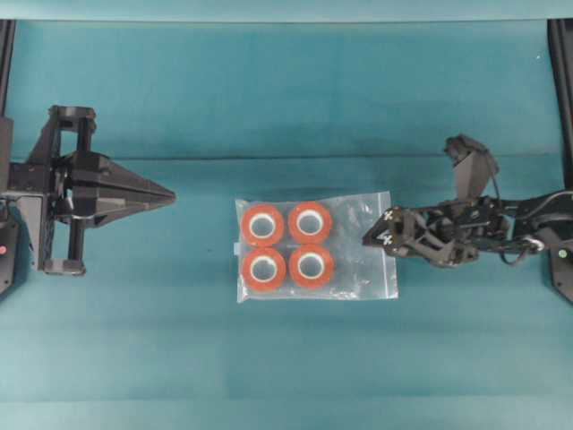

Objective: Hand over the clear zip bag and make it stand upright.
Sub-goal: 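Close the right gripper on the bag's right edge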

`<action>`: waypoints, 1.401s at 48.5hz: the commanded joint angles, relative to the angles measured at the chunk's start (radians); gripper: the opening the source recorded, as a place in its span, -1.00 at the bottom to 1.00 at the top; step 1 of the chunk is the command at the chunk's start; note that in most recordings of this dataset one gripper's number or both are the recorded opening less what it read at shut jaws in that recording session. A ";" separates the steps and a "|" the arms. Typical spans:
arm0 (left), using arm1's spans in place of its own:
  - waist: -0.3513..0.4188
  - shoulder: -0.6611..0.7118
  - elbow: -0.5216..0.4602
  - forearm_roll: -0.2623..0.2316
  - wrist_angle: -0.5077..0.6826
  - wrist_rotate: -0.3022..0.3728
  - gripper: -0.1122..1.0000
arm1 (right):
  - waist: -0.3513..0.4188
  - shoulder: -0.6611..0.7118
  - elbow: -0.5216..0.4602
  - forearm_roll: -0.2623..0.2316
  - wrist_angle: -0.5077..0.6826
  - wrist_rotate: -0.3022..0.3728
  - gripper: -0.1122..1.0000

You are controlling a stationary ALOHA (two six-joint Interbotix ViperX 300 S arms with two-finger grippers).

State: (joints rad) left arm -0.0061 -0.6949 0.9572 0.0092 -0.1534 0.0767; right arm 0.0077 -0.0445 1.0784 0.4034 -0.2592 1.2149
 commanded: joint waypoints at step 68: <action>-0.005 -0.021 0.005 0.002 0.003 -0.081 -0.82 | -0.002 0.052 -0.092 -0.011 -0.037 -0.081 -0.78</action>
State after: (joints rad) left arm -0.0107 -0.7072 0.9725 0.0092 -0.1442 0.0123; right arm 0.0123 0.0199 1.0063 0.3988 -0.2838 1.1597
